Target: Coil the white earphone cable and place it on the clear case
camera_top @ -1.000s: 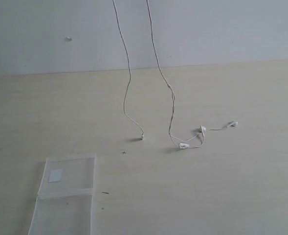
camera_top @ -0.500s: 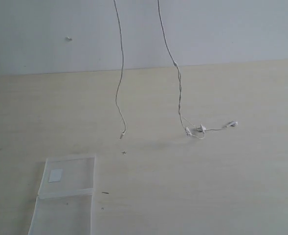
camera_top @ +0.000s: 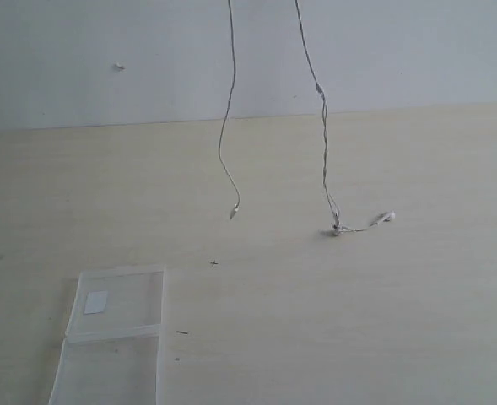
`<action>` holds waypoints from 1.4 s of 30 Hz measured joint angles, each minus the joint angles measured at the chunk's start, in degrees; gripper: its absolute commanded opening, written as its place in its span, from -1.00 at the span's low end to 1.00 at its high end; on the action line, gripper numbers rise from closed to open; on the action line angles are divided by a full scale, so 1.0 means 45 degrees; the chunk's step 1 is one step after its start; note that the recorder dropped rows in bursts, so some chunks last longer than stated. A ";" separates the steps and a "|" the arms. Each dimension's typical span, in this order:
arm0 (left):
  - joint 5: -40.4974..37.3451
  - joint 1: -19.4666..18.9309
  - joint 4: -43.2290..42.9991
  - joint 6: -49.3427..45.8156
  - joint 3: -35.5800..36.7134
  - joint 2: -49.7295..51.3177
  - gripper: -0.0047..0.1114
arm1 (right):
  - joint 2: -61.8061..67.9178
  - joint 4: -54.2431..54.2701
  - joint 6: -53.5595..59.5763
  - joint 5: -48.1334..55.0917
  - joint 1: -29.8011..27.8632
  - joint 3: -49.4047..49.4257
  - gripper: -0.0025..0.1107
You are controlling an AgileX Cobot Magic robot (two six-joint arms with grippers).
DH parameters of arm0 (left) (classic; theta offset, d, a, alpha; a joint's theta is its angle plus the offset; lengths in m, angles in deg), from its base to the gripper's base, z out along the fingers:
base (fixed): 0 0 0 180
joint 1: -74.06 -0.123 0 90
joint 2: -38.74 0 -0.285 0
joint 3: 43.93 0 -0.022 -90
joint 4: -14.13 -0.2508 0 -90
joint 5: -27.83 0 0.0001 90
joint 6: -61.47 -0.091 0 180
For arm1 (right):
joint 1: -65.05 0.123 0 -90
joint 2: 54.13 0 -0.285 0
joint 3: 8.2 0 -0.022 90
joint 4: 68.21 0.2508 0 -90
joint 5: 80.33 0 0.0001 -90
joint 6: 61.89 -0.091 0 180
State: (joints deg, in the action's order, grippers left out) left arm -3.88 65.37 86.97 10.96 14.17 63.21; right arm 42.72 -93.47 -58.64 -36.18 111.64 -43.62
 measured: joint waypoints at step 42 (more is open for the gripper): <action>-0.5219 0.0000 0.5615 -1.2134 -0.3224 1.0880 0.07 | 0.0000 0.3360 0.1502 -0.0260 -0.0240 -0.1194 -0.96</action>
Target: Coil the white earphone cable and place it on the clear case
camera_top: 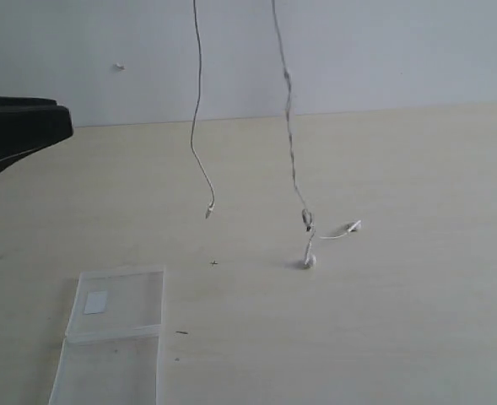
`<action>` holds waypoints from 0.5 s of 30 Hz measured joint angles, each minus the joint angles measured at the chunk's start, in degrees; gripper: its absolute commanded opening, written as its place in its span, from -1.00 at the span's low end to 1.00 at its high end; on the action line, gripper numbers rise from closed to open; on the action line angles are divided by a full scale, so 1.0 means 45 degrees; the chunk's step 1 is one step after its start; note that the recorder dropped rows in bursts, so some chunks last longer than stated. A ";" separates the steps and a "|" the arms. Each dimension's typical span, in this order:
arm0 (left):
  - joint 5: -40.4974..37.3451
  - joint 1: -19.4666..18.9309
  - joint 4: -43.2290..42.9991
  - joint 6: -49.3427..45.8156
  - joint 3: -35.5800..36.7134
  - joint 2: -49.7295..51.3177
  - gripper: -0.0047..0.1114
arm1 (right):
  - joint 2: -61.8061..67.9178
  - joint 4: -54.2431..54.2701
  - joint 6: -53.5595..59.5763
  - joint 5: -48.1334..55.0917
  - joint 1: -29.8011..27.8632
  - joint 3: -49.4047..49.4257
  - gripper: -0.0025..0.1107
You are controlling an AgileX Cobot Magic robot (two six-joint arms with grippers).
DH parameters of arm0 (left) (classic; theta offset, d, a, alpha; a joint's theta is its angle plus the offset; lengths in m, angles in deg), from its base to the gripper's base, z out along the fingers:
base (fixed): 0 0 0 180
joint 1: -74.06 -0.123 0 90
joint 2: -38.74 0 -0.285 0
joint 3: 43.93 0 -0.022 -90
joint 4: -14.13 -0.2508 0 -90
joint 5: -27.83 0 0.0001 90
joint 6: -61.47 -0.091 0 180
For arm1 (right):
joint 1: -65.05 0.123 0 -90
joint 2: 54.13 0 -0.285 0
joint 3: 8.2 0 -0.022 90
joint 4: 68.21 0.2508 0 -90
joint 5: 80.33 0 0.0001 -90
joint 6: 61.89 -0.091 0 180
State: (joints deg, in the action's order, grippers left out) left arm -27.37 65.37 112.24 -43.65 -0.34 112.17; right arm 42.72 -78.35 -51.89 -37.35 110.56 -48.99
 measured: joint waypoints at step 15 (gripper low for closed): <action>0.1685 0.2661 0.0232 -0.0663 -0.0628 0.1639 0.19 | 0.1459 -0.0204 -0.1646 -0.0263 0.0000 -0.0583 -0.96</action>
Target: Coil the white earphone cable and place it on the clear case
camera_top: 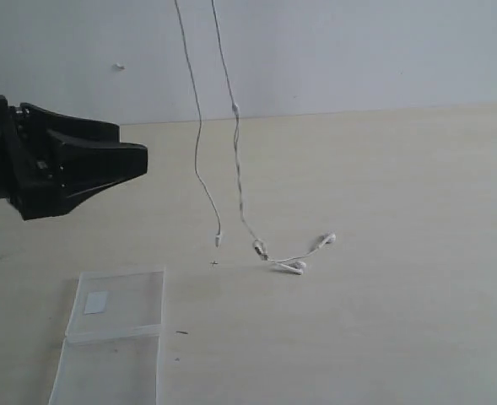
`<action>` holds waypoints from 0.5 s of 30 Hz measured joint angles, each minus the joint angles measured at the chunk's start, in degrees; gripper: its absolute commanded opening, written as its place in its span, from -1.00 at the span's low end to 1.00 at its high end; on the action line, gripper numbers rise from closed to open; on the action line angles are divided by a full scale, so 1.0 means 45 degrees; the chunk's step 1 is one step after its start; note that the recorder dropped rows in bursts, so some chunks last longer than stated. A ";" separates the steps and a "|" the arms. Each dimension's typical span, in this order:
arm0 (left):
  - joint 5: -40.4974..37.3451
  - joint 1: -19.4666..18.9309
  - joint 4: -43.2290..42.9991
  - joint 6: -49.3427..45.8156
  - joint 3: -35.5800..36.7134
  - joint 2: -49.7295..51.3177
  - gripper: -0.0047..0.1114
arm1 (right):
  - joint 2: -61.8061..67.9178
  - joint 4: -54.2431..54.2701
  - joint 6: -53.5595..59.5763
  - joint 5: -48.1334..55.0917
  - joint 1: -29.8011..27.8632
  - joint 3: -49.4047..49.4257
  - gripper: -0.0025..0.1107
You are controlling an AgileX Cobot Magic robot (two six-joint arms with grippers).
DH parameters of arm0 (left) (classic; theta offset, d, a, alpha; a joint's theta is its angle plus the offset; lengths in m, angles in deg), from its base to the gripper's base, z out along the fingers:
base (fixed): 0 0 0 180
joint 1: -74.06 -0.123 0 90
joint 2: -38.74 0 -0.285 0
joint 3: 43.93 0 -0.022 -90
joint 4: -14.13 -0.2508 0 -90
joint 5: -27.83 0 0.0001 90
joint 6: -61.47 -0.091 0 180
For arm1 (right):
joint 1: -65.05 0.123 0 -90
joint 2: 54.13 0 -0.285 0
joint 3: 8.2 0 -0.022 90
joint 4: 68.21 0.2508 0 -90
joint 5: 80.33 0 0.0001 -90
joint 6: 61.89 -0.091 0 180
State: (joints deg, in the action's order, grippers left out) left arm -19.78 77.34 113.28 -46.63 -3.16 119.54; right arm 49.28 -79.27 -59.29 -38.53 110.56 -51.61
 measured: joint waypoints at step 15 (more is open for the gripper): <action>0.4339 0.2167 0.0000 -0.0103 -0.1783 0.0198 0.19 | 0.0152 -0.1145 -0.1996 -0.1328 0.0000 0.0000 -0.96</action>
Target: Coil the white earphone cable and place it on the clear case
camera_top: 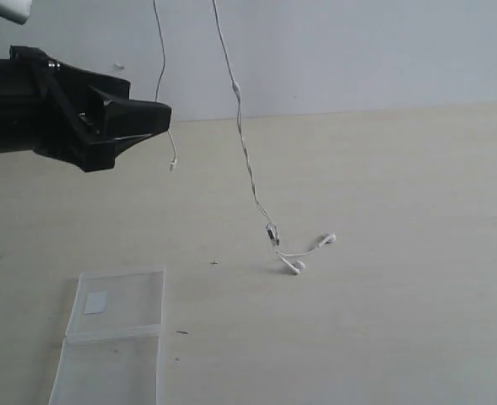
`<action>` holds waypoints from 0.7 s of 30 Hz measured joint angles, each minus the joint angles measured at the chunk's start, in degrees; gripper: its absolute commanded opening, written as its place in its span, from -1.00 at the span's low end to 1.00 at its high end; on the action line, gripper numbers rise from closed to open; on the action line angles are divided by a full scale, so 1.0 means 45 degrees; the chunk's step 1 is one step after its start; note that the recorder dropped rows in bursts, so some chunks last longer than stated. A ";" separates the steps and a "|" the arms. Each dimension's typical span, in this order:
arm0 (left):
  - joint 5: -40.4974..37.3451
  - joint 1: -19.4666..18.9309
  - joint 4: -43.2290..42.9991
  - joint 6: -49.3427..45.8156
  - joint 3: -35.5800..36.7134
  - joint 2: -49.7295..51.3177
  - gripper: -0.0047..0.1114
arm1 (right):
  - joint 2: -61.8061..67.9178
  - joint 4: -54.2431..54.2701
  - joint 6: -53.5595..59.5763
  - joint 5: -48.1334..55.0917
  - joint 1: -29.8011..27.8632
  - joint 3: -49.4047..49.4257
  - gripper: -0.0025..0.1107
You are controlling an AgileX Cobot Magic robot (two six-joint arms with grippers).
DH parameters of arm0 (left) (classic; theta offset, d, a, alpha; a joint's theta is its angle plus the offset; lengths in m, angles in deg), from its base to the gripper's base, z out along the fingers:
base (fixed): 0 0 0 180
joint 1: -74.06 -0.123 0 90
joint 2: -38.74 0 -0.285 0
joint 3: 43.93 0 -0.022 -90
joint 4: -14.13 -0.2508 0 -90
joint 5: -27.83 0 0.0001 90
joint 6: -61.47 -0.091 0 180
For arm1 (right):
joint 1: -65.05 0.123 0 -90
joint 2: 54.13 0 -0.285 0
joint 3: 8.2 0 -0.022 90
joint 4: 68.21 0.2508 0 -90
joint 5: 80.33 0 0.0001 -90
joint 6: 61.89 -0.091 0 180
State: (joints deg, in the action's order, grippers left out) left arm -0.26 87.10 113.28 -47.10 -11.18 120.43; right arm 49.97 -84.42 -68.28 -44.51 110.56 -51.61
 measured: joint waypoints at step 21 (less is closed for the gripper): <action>-0.0624 0.0026 0.0072 -0.0139 -0.1390 0.1398 0.36 | 0.0169 -0.0046 -0.0109 -0.0266 -0.0017 0.0000 -0.96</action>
State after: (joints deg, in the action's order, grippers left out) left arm -3.07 87.22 113.60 -47.72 -17.44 126.72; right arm 50.73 -84.63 -68.76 -45.70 110.48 -51.61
